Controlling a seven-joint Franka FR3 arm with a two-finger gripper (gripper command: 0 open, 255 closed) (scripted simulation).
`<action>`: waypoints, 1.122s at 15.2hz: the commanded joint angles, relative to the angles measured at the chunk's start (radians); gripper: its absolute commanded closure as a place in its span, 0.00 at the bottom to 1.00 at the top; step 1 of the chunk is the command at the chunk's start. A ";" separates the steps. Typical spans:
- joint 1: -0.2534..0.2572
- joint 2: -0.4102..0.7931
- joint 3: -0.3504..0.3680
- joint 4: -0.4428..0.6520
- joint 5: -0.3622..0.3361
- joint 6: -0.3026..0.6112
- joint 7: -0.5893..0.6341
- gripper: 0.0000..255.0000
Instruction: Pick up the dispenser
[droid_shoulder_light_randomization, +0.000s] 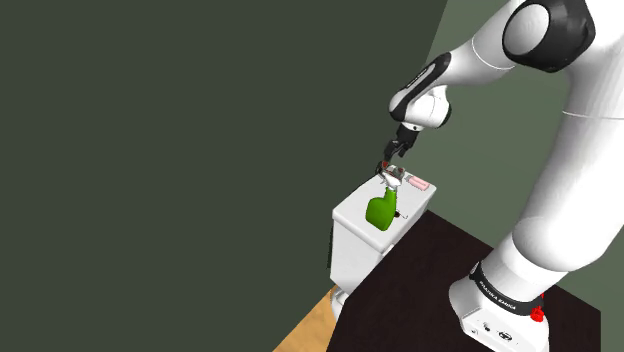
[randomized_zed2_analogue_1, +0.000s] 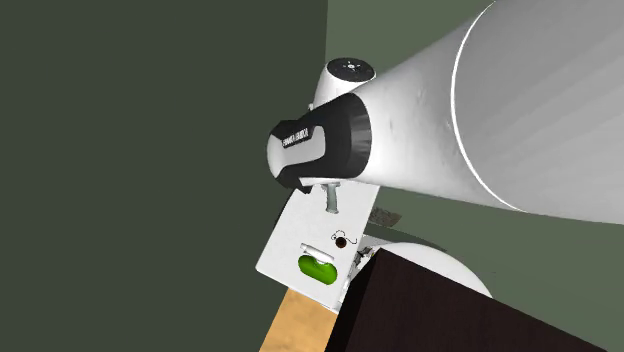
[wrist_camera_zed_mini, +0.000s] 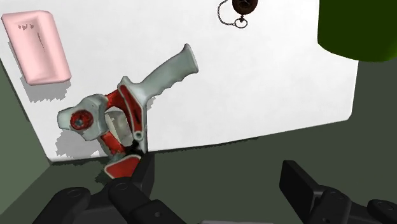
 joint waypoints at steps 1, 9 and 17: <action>-0.040 0.072 0.022 0.052 0.055 0.009 -0.045 0.00; -0.204 0.367 0.104 0.316 0.182 0.015 -0.144 0.00; -0.242 0.466 0.147 0.369 0.219 0.063 -0.178 0.00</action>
